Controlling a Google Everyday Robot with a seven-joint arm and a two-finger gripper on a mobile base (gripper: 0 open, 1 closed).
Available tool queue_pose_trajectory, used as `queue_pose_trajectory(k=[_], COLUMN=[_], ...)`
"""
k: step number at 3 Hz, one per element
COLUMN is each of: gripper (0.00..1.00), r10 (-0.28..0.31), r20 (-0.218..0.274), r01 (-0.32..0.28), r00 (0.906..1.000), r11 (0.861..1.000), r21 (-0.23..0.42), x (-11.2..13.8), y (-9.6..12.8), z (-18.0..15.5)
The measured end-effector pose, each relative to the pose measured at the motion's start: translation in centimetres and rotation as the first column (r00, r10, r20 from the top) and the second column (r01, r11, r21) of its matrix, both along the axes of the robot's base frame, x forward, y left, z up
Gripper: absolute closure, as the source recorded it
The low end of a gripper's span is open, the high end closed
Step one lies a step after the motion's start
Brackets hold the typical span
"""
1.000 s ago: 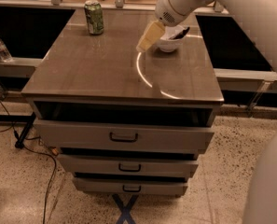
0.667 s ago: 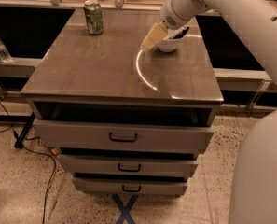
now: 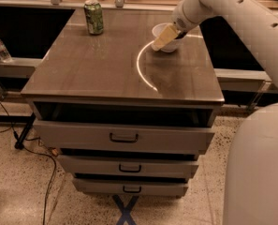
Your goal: Pick rxbar chocolate from white bowl and place on counter
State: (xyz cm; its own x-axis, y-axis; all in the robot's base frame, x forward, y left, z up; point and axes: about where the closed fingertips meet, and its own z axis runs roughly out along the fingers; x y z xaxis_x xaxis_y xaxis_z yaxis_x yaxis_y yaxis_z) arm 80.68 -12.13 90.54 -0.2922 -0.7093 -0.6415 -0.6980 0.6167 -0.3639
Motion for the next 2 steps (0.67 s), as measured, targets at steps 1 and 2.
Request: queue_pose_trajectory(k=[1,2], gripper=[0.0,0.0], r10=[-0.034,-0.066], r20=[-0.001,-0.023], r01=[0.033,0.066], r00=[0.9994,0.9975], r11=[0.999,0.998], r21=[-0.009,-0.021], x=[0.0,-0.9], y=[-1.7,-3.8], z=[0.1,-0.2])
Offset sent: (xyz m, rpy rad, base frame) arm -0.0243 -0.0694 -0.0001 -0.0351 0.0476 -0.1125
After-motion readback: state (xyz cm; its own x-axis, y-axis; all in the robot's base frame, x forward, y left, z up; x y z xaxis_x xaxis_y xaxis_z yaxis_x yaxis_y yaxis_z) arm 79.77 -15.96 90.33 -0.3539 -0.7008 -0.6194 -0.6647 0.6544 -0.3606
